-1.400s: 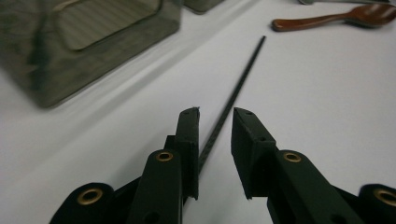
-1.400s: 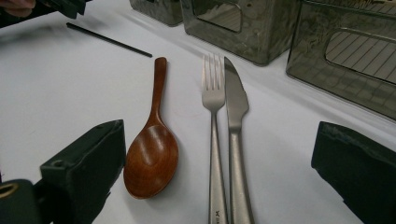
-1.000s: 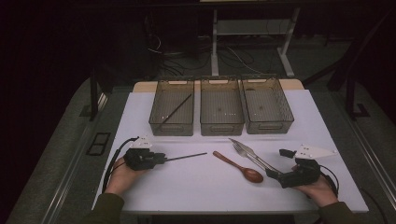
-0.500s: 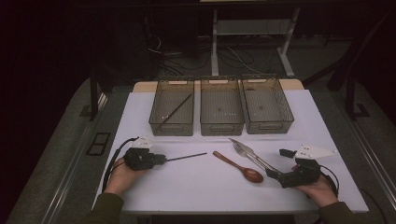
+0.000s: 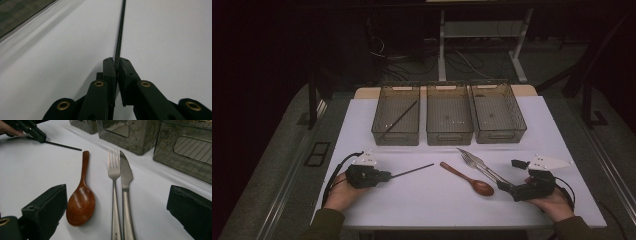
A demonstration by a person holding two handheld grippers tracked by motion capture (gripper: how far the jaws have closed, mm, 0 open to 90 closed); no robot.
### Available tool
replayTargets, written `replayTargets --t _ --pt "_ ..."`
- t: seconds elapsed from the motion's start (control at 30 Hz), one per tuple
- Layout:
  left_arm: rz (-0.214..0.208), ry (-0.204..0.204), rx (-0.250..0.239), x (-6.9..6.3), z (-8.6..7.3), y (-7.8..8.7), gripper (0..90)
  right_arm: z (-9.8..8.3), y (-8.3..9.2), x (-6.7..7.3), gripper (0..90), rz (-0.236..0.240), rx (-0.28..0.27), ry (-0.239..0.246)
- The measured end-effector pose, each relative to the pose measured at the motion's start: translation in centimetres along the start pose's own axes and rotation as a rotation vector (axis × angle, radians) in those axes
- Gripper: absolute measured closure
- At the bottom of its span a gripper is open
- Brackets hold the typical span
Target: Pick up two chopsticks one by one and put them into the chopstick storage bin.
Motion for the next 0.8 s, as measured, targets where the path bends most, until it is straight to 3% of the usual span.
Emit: replayTargets --t 0.33,0.8 --pt "-0.024 0.026 -0.007 0.03 0.04 -0.05 85.2 0.02 0.03 0.01 2.4 0.000 -0.002 0.000" --pt "0.008 0.076 -0.018 0.20 0.60 0.31 85.3 0.00 -0.11 0.11 2.4 0.002 0.002 0.006"
Point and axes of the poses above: each handheld gripper's, and its own axes: y roughly backward along the jaws, z roughly out of its top, x roughly to its left, the point moved 8 cm from there along -y, roughly forward along the jaws, and after that the axes turned 15 degrees about y, right-handed, at the moved point
